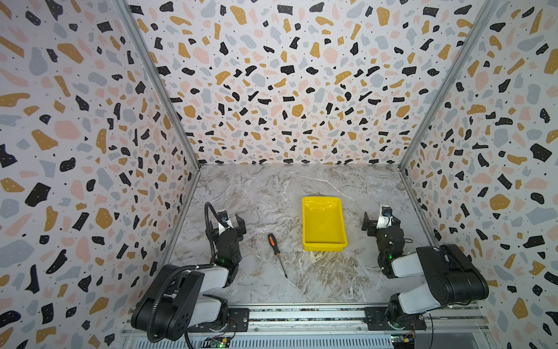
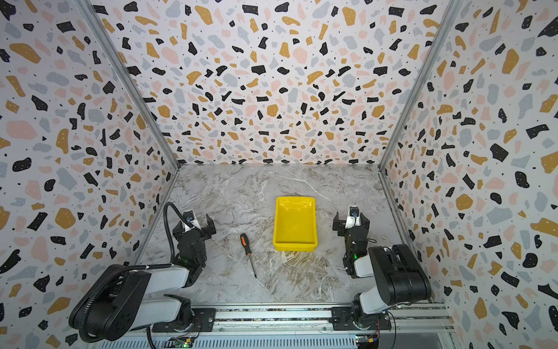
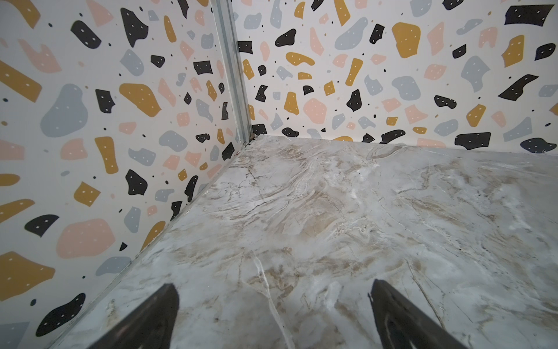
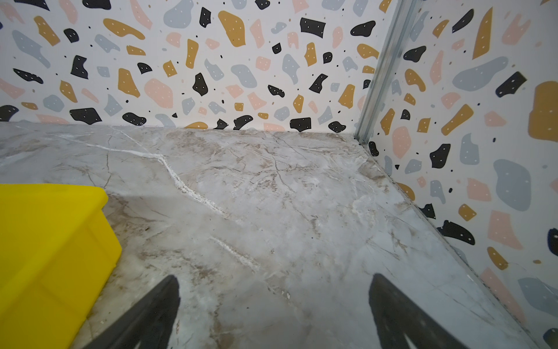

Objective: Put the screwdriver in the bin

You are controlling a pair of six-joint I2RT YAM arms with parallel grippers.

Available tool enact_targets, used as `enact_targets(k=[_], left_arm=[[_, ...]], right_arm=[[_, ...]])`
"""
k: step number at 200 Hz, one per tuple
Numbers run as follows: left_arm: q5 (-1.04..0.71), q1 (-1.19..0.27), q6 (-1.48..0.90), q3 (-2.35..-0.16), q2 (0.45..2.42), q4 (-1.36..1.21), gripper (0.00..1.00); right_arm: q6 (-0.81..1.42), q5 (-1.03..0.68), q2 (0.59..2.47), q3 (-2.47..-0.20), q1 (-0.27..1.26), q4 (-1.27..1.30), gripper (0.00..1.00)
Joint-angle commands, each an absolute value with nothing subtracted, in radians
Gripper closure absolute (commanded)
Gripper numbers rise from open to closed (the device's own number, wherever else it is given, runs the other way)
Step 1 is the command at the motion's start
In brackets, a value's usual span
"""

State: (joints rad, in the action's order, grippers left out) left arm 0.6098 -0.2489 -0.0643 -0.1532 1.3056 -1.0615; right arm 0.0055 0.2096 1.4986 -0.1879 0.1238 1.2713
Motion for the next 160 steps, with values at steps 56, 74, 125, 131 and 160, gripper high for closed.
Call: enact_targets(k=[56,74,125,131,160], left_arm=[[0.611,-0.244,-0.066,-0.157,1.295,-1.095,0.00],[0.611,-0.244,-0.067,-0.157,1.296,-1.096,0.00],[0.694,-0.245,-0.160,-0.431,1.261,-0.528,0.00],[0.655,-0.245,-0.140,-0.452,1.260,-0.501,0.00],[0.520,-0.260,-0.160,-0.415,1.096,-0.524,0.00]], right_arm=[[-0.031,0.274,1.480,-0.132,0.169,1.401,0.01],[-0.028,0.295,1.460,-0.118,0.174,1.412,0.01],[-0.036,0.291,1.448,-0.093,0.180,1.446,0.01],[-0.036,0.291,1.444,-0.091,0.180,1.448,0.01],[-0.047,0.322,1.411,-0.086,0.195,1.440,0.01]])
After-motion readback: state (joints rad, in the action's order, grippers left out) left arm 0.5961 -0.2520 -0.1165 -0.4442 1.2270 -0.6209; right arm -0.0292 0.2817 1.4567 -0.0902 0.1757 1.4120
